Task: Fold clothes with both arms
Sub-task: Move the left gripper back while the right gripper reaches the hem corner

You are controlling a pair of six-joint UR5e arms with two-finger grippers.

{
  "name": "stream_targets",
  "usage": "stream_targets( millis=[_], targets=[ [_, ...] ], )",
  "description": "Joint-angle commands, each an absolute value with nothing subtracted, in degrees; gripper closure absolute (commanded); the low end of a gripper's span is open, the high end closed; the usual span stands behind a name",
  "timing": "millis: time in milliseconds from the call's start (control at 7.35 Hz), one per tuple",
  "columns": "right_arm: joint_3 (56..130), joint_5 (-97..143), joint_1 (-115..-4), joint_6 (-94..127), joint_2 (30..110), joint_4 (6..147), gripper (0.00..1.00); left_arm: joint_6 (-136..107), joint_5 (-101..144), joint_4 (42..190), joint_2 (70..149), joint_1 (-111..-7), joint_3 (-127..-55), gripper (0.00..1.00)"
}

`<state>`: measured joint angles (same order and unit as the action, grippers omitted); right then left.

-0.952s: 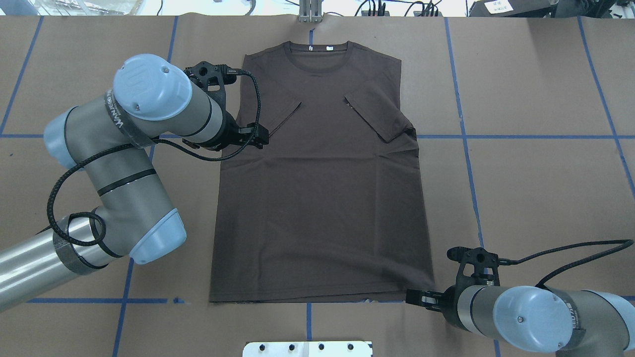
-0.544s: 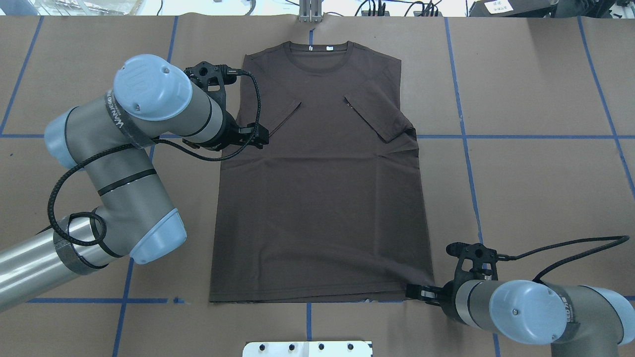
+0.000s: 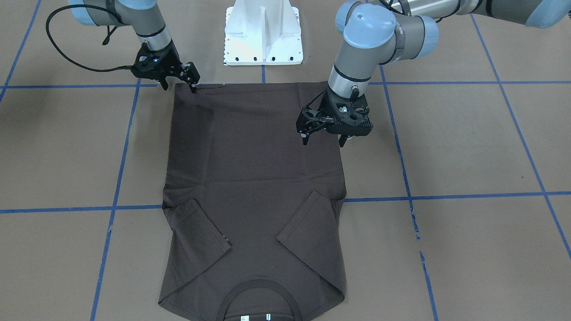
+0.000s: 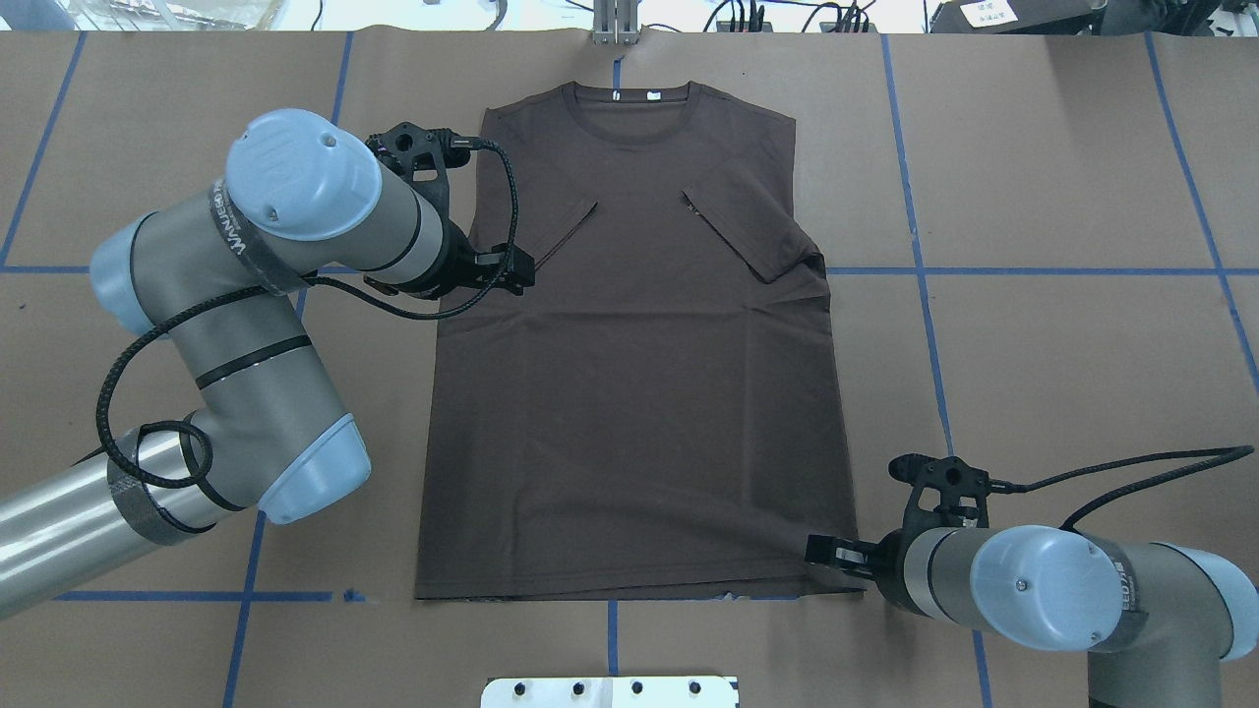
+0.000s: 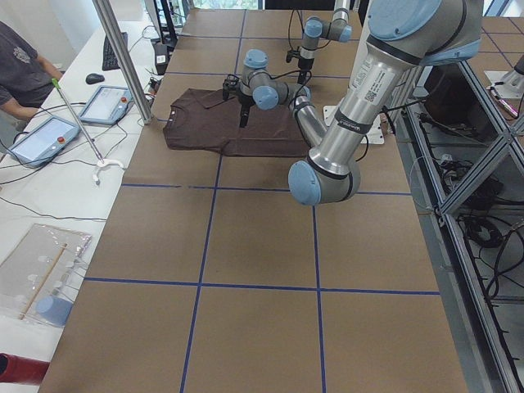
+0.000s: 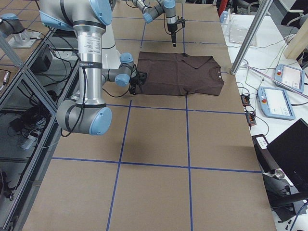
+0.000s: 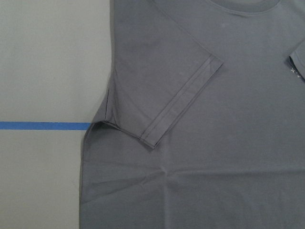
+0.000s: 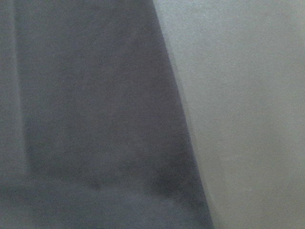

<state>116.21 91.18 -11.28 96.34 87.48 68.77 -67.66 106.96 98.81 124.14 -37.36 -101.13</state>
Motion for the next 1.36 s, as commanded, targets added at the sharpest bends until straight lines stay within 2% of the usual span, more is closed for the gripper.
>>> stream_targets(
  millis=[0, 952, 1089, 1225],
  targets=[
    [114.2, 91.7, -11.5, 96.6, 85.0, 69.0, 0.00, -67.7, 107.0, 99.0, 124.1, -37.4, -101.1, 0.00],
    [115.5, 94.0, -13.1, 96.7, 88.2, 69.4, 0.00, -67.9, 107.0, 99.1, 124.6, -37.3, -101.3, 0.00],
    [115.5, 94.1, -13.0, 96.8, 88.2, 69.4, 0.08, -67.9, 107.0, 99.1, 124.7, -37.4, -101.3, 0.00],
    [115.7, 94.7, -13.0, 96.8, 88.2, 69.4, 0.20, -67.9, 107.0, 99.1, 124.7, -37.4, -101.3, 0.00]
  ],
)
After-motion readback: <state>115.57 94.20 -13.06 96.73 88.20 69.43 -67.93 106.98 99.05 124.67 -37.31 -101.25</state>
